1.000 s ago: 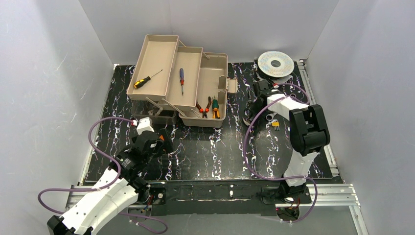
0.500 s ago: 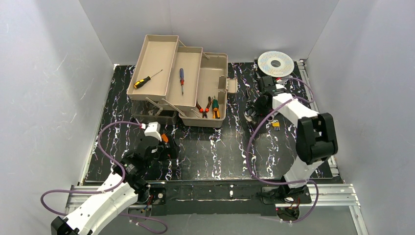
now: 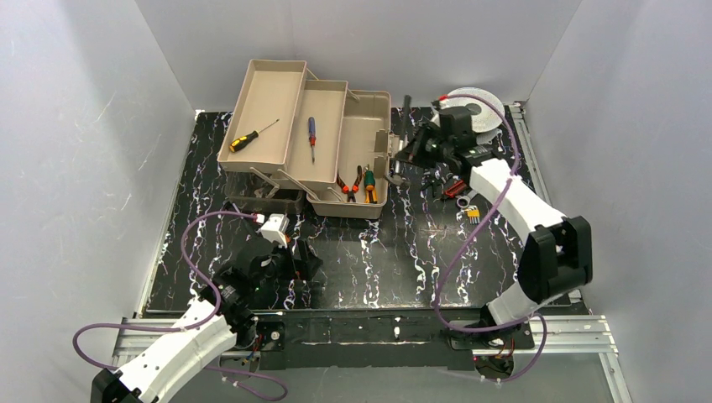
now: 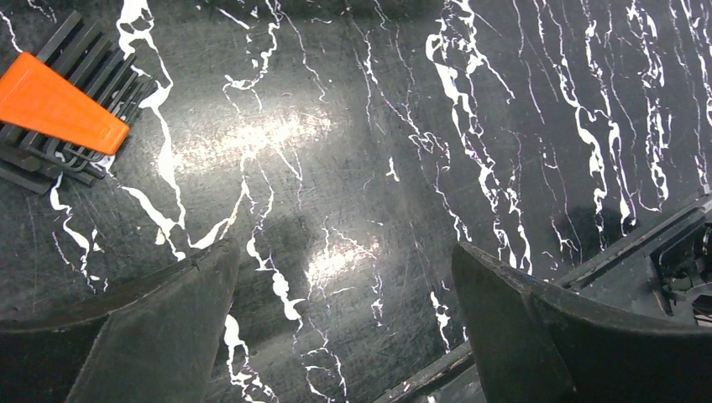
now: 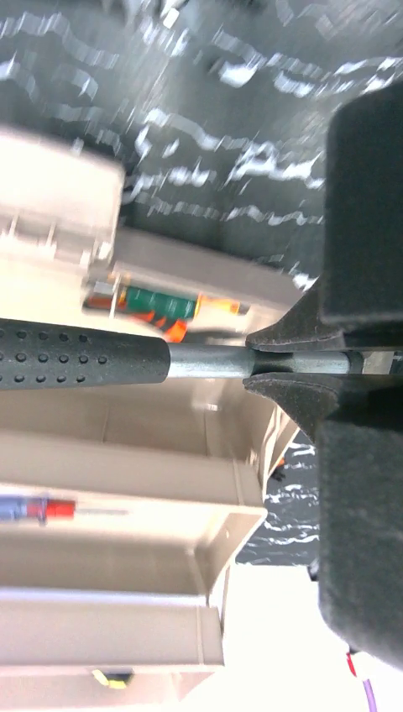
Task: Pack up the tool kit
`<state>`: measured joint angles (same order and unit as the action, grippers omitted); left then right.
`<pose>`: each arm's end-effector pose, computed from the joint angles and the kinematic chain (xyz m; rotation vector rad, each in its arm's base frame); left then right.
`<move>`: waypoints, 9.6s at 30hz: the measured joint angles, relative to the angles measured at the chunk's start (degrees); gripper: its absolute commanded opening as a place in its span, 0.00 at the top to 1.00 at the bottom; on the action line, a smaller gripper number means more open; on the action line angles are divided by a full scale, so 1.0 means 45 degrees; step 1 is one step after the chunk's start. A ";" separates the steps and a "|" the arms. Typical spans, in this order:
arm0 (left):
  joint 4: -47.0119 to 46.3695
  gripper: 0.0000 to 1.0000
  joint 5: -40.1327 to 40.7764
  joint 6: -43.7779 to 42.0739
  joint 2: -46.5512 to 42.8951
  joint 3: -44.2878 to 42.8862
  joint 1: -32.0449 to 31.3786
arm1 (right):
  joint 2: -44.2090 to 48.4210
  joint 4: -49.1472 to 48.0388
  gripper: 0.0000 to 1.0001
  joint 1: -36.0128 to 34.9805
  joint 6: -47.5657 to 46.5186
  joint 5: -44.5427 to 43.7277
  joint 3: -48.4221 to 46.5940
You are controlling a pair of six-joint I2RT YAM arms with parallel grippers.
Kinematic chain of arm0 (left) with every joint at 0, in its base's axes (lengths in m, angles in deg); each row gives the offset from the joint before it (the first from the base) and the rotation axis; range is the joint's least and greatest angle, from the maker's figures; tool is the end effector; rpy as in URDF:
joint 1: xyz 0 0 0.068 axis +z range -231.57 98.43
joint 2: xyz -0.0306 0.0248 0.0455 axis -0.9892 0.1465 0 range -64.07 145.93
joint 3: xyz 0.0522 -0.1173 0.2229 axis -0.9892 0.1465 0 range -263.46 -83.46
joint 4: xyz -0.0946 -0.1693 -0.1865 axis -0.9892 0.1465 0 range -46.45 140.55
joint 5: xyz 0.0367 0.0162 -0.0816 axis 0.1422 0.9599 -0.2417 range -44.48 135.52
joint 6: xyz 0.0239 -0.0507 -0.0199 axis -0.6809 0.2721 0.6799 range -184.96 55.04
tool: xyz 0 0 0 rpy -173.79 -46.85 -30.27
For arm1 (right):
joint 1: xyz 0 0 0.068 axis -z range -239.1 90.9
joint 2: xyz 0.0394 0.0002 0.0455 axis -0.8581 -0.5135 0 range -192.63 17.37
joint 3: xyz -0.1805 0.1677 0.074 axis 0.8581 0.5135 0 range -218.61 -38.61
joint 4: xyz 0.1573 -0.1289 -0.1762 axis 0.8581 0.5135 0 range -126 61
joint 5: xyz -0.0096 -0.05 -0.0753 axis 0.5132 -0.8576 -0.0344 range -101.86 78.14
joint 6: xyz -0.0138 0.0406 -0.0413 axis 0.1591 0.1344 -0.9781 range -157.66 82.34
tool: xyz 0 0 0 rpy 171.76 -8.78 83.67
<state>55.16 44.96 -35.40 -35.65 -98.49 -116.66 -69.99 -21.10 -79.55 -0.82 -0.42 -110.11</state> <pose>0.1379 -0.0974 0.1815 0.1069 2.0810 -0.7181 0.3426 0.1370 0.2901 0.1894 2.1935 0.7924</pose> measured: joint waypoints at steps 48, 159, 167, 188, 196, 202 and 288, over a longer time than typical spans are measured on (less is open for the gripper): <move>-0.0301 0.02 -0.0359 -0.0102 -0.0296 0.0121 0.0000 | -1.0584 0.1583 0.11 -0.3225 -0.5605 -1.2619 -0.9918; -0.2662 0.02 -0.0291 -0.2016 0.6193 -0.6543 -0.2997 | -0.6479 0.4036 0.81 0.4653 0.0646 -0.3988 -0.3434; -0.0733 0.02 0.0967 -0.2079 0.3997 -0.5906 -0.2992 | -0.3332 0.3657 0.96 0.4090 0.0437 -0.2482 -0.2618; 0.8145 0.02 0.8388 -0.0845 -0.0291 -1.0375 -0.2977 | -0.8995 0.0442 0.35 -0.2827 0.0607 -0.0277 -1.2813; 0.8140 0.02 0.8514 -0.1088 -0.0107 -1.0346 -0.2977 | -0.8879 0.0175 0.23 -0.2934 0.0549 -0.0792 -1.2784; 0.8058 0.02 0.8388 -0.1229 0.0175 -1.0316 -0.2977 | -0.7363 0.0253 0.23 -0.2885 -0.0291 -0.1073 -1.1176; -0.3798 0.02 0.3779 -0.3225 0.3240 -0.0695 -0.3089 | -0.1685 0.2064 0.36 0.3769 0.0160 -0.7159 0.2832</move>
<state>38.07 61.96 -49.91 -21.07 -101.61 -130.57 -77.57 -11.81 -62.59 -0.10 -32.64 -97.37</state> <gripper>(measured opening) 0.981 0.640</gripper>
